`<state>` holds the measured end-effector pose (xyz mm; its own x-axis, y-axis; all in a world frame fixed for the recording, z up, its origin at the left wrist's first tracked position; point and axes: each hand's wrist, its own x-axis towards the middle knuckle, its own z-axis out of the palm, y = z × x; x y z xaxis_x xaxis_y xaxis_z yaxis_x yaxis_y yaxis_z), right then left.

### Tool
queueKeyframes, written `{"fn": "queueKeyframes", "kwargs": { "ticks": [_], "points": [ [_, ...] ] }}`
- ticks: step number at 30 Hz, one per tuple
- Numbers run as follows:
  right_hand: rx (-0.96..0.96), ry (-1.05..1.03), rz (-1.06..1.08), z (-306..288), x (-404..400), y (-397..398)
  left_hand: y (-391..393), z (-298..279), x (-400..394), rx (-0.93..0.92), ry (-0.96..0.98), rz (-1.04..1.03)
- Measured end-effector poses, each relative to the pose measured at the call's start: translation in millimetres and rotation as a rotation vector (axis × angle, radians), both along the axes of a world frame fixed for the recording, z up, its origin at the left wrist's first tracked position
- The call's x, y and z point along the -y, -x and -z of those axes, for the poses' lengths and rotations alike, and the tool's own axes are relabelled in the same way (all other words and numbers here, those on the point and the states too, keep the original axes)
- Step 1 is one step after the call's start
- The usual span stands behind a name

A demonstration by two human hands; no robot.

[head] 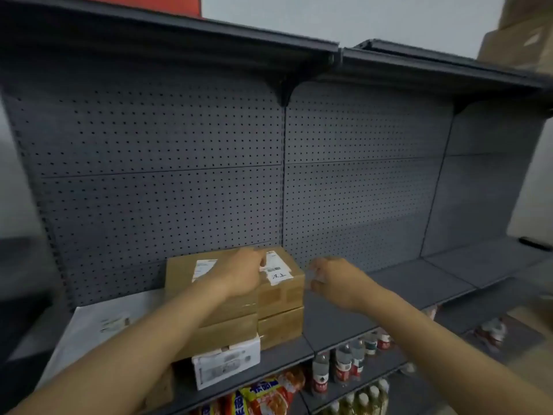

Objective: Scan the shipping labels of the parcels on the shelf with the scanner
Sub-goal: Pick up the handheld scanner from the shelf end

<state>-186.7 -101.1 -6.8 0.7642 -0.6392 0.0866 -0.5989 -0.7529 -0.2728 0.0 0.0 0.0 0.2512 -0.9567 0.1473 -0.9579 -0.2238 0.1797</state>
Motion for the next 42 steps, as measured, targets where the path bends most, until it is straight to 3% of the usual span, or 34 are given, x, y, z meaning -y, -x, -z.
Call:
{"fn": "queueKeyframes", "kwargs": {
  "ticks": [20,27,42],
  "points": [
    [-0.003,0.007,0.746,15.4,272.5,169.2,166.7,8.9,405.5,0.027,0.0,0.718],
    [0.008,-0.004,0.934,24.2,340.9,245.5,256.9,21.8,511.8,0.065,-0.021,0.896],
    [-0.033,-0.039,1.069,48.0,540.1,454.7,465.8,30.7,725.8,0.11,-0.06,0.989]
  ]
}}
